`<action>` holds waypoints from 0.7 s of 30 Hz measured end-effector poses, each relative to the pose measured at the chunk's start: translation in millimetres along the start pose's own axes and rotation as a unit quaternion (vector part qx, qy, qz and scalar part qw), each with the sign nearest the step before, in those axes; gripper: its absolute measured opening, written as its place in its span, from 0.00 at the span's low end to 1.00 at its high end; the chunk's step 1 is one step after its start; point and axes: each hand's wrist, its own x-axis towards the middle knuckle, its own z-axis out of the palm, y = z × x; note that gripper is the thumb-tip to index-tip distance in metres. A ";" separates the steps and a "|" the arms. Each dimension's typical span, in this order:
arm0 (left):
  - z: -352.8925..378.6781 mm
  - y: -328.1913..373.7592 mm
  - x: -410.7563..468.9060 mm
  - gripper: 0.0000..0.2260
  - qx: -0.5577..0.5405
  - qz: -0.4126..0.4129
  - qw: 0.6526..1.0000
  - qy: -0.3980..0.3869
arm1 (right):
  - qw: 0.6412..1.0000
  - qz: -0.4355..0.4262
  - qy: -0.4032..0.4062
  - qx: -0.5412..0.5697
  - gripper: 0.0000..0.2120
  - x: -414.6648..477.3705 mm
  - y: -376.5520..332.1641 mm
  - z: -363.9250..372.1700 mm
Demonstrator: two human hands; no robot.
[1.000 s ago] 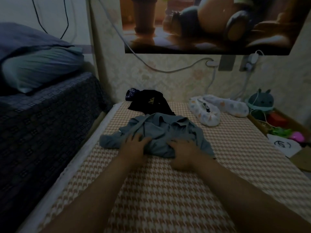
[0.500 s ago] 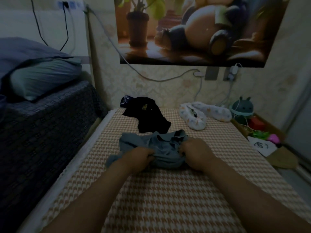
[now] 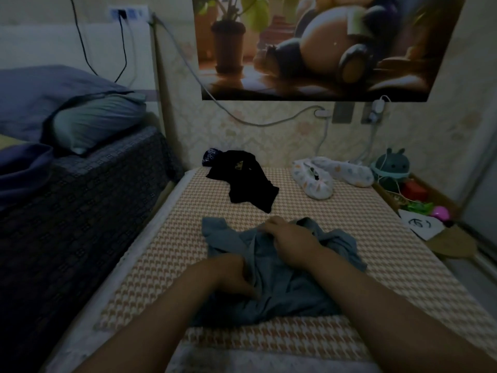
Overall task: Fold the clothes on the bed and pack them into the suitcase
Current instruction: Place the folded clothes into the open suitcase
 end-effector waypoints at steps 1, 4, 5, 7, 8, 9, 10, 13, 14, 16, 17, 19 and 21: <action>3.3 -1.2 2.4 0.18 0.029 -0.014 0.999 -0.009 | 1.000 -0.006 -0.011 -0.010 0.27 7.3 -2.6 6.5; -0.1 -9.2 12.8 0.13 0.061 -0.023 0.998 0.008 | 0.999 0.040 -0.027 -0.020 0.34 26.1 -4.4 17.4; -6.2 -12.8 13.7 0.12 0.052 -0.021 0.998 0.021 | 0.995 0.078 -0.046 -0.032 0.32 31.9 -2.7 18.3; -22.3 -21.9 13.3 0.13 0.014 -0.012 0.999 0.050 | 0.986 0.138 -0.063 -0.073 0.17 41.7 3.4 19.1; -30.5 -29.1 13.3 0.13 -0.013 -0.010 0.998 0.064 | 0.983 0.156 -0.043 -0.085 0.10 46.9 7.6 19.8; -37.6 -37.7 14.5 0.13 -0.044 -0.014 0.996 0.075 | 0.983 0.167 -0.005 -0.082 0.06 51.3 12.3 19.4; -43.7 -45.8 16.4 0.13 -0.075 -0.026 0.993 0.082 | 0.981 0.176 0.035 -0.067 0.08 55.4 16.9 18.8; -56.6 -63.5 30.1 0.12 -0.135 -0.066 0.979 0.137 | 0.958 0.219 0.164 0.081 0.14 67.6 29.6 17.0; -60.6 -65.2 37.7 0.11 -0.126 -0.083 0.968 0.198 | 0.940 0.235 0.197 0.150 0.12 72.2 32.9 15.8; -70.3 -64.2 53.8 0.11 -0.149 -0.114 0.918 0.349 | 0.899 0.252 0.255 0.250 0.09 80.9 37.0 15.6; -75.4 -61.7 60.8 0.11 -0.180 -0.117 0.884 0.416 | 0.885 0.248 0.282 0.275 0.09 83.9 37.0 14.7; -84.6 -59.2 77.4 0.09 -0.242 -0.089 0.821 0.509 | 0.870 0.204 0.317 0.317 0.07 88.1 33.7 6.6; -89.4 -67.1 96.1 0.07 -0.298 -0.018 0.809 0.507 | 0.881 0.142 0.259 0.370 0.23 92.3 32.4 0.9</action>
